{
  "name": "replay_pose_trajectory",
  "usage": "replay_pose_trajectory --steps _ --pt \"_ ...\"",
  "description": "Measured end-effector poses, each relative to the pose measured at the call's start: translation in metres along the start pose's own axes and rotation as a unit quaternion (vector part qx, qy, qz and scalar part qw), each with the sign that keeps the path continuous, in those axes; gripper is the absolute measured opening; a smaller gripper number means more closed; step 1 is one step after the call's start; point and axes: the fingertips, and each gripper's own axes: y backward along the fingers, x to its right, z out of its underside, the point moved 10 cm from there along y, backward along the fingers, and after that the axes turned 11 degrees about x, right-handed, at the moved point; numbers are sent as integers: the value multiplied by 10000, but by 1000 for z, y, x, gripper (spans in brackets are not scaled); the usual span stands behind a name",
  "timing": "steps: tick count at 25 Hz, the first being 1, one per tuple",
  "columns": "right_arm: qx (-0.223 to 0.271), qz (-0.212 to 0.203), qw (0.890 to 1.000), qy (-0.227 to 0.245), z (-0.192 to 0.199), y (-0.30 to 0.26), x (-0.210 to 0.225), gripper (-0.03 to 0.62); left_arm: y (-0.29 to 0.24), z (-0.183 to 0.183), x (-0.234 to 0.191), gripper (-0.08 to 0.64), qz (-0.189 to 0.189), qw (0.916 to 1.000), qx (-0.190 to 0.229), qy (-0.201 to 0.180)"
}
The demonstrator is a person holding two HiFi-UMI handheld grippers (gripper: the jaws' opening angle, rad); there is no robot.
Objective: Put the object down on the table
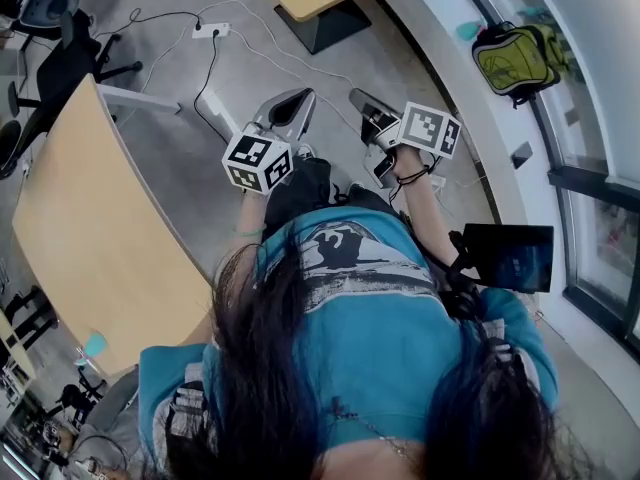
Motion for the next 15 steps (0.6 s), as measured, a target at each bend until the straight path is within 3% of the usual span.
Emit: replay_pose_trajectory --steps 15 --pt "-411 -58 9991 -115 19 102 34 12 30 50 117 3 -364 9992 -6 174"
